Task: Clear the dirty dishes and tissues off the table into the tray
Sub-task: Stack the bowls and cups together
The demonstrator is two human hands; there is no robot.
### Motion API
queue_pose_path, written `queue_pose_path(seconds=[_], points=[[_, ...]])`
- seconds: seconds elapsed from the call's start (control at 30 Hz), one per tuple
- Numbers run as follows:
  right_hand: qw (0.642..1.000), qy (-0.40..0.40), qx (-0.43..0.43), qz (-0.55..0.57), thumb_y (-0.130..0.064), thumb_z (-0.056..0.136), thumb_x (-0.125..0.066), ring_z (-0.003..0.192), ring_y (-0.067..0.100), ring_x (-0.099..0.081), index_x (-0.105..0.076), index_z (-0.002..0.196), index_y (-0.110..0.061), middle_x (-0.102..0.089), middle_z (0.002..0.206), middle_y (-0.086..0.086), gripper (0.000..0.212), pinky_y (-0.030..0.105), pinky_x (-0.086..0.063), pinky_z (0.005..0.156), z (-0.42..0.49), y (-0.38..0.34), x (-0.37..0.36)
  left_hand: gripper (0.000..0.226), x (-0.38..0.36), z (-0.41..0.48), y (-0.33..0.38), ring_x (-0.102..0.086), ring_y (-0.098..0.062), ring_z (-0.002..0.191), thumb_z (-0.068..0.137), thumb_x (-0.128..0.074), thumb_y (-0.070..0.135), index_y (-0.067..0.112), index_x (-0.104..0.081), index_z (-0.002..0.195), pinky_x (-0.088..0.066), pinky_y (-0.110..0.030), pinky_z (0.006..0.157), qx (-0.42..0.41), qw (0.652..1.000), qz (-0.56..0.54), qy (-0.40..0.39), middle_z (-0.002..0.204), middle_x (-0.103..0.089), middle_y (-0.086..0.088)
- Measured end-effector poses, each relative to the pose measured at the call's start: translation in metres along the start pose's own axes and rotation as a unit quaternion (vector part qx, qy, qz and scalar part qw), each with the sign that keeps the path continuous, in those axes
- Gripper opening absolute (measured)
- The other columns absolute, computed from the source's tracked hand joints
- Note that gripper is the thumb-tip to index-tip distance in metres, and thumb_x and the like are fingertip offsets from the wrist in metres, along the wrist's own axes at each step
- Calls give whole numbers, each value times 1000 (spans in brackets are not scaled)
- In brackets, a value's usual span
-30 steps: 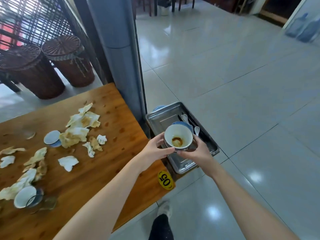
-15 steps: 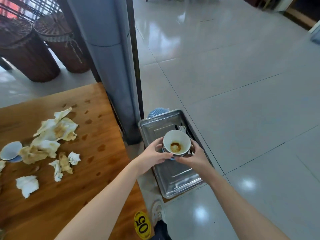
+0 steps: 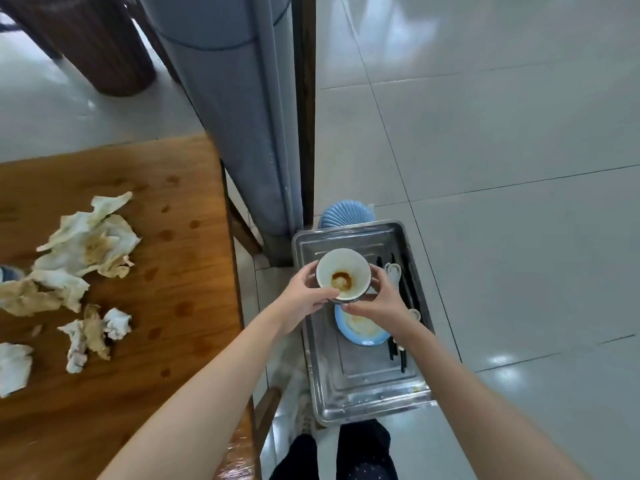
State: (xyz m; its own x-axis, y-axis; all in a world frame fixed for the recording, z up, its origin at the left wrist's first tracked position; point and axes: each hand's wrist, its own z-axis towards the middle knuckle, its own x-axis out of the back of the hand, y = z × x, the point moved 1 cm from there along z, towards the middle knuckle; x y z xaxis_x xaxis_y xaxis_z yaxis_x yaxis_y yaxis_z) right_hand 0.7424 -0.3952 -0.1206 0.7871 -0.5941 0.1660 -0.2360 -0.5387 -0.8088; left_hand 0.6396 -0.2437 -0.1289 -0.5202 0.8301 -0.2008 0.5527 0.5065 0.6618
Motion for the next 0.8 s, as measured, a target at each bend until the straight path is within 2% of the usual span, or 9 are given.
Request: queue_pose_path(seconds=[0.1, 0.2, 0.27, 0.33, 0.37, 0.43, 0.5, 0.67, 0.8], points=[[1000, -21, -7, -12, -12, 63, -88, 98, -5, -59, -40, 132, -26, -57, 119, -8, 85, 11, -49, 71, 40, 5, 4, 67, 3, 30, -1, -59, -12, 108, 77, -77, 5, 35, -43, 126, -50, -16, 67, 4, 999, -23, 34, 117, -57, 7], [999, -48, -18, -13, -6, 64, -86, 97, -2, -61, -40, 132, -23, -58, 118, -6, 84, 13, -51, 71, 75, 12, 6, 66, 7, 60, -5, -59, -10, 106, 77, -76, 2, 35, -44, 125, -52, -20, 71, 10, 998, -37, 59, 114, -58, 9], [998, -58, -21, -18, 0, 64, -85, 97, -3, -62, -40, 132, -21, -58, 118, -5, 84, 12, -50, 71, 103, 22, 7, 65, 11, 85, -9, -60, -7, 100, 77, -76, 1, 35, -46, 123, -52, -17, 65, 16, 996, -41, 74, 110, -60, 10], [997, -69, -27, -22, 3, 64, -84, 103, 3, -61, -40, 133, -19, -58, 120, -2, 84, 19, -53, 75, 127, 33, 6, 67, 16, 106, -14, -59, -4, 97, 76, -76, -1, 33, -46, 125, -51, -13, 61, 19, 996, -37, 84, 109, -60, 10], [997, -74, -28, -25, 3, 64, -84, 107, 8, -60, -40, 133, -18, -58, 121, 0, 84, 23, -55, 80, 138, 39, 6, 71, 18, 116, -17, -58, -5, 100, 75, -76, -1, 30, -45, 130, -53, -13, 65, 21, 995, -30, 90, 111, -59, 10], [996, -81, -32, -35, 4, 63, -83, 112, 16, -58, -41, 133, -17, -57, 122, 1, 84, 32, -53, 90, 158, 51, 5, 80, 22, 134, -26, -55, -11, 113, 75, -76, -2, 23, -39, 142, -54, -27, 89, 25, 995, -21, 99, 125, -57, 4], [994, -90, -36, -42, 4, 62, -83, 113, 18, -58, -43, 130, -21, -57, 120, -1, 83, 36, -52, 93, 175, 64, 5, 89, 25, 150, -36, -49, -19, 126, 74, -75, -4, 21, -33, 148, -44, -41, 106, 34, 994, -18, 103, 137, -50, -2], [993, -104, -43, -48, 3, 59, -85, 112, 11, -57, -43, 129, -26, -58, 117, -7, 86, 19, -52, 82, 203, 91, 0, 93, 28, 176, -56, -44, -23, 132, 73, -70, -10, 20, -29, 150, -39, -46, 109, 59, 993, -11, 102, 143, -46, -9], [993, -104, -53, -28, 2, 60, -85, 114, 8, -54, -42, 134, -24, -56, 122, -5, 90, 23, -51, 87, 206, 108, -3, 98, 27, 181, -69, -38, -24, 136, 73, -68, -11, 26, -23, 152, -37, -48, 110, 79, 993, -13, 88, 149, -39, -7]])
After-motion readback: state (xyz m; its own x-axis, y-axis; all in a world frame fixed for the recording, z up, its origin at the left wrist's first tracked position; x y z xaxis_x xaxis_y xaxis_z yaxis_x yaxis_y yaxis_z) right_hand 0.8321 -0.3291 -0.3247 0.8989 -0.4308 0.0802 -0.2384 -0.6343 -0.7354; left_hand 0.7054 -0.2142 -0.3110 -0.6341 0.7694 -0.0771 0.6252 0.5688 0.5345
